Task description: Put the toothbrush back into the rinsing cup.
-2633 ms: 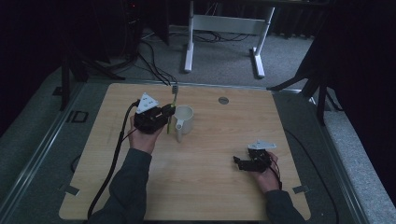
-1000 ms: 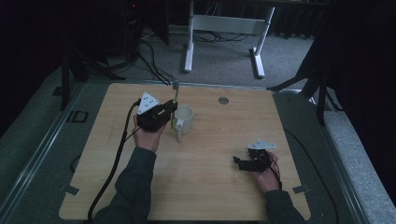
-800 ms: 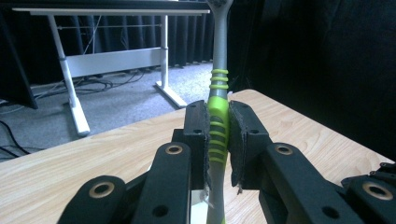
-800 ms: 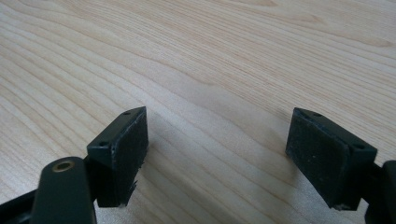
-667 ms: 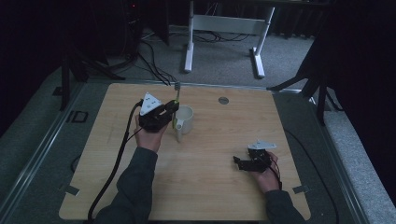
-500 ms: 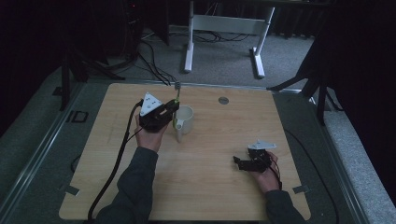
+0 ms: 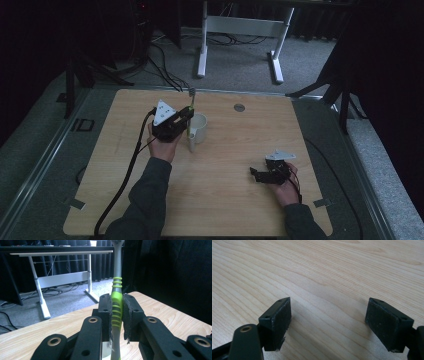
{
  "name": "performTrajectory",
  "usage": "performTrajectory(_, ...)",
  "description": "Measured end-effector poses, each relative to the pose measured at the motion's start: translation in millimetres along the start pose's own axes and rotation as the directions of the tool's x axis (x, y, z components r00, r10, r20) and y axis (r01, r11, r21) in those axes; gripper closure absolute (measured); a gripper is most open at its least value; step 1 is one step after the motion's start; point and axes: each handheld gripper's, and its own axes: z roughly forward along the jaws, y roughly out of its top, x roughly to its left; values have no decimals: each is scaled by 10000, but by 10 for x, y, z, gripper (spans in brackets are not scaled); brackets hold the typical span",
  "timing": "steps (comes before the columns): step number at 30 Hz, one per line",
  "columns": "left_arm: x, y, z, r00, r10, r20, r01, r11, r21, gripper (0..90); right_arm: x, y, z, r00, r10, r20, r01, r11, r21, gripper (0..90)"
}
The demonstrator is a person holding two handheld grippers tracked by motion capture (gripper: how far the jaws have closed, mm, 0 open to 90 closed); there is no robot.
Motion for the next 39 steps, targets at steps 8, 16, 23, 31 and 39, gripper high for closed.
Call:
performTrajectory(8, -10, -22, 34, 10000, -11, 43, 11, 10000, -72, 787, 0, 0, 0, 10000, -1, -1, 1, 10000, -2, 206)
performTrajectory(16, -2, -57, 84, 9999, -105, 117, 106, 9999, -49, 787, 0, 0, 0, 10000, -5, 0, 5, 10000, 2, 206)
performTrajectory(23, 2, -81, 112, 9998, -104, 159, 104, 9999, 53, 786, 0, 0, 0, 10000, 5, 1, -5, 10000, -1, 206)
performTrajectory(31, 2, -101, 136, 9998, -115, 191, 112, 9999, 117, 785, 0, 0, -1, 10000, 1, 0, -1, 10000, 8, 206)
performTrajectory(39, -11, -125, 156, 9998, -89, 199, 84, 9997, 234, 785, -1, 0, -1, 10000, 1, -1, -1, 10000, 10, 206)
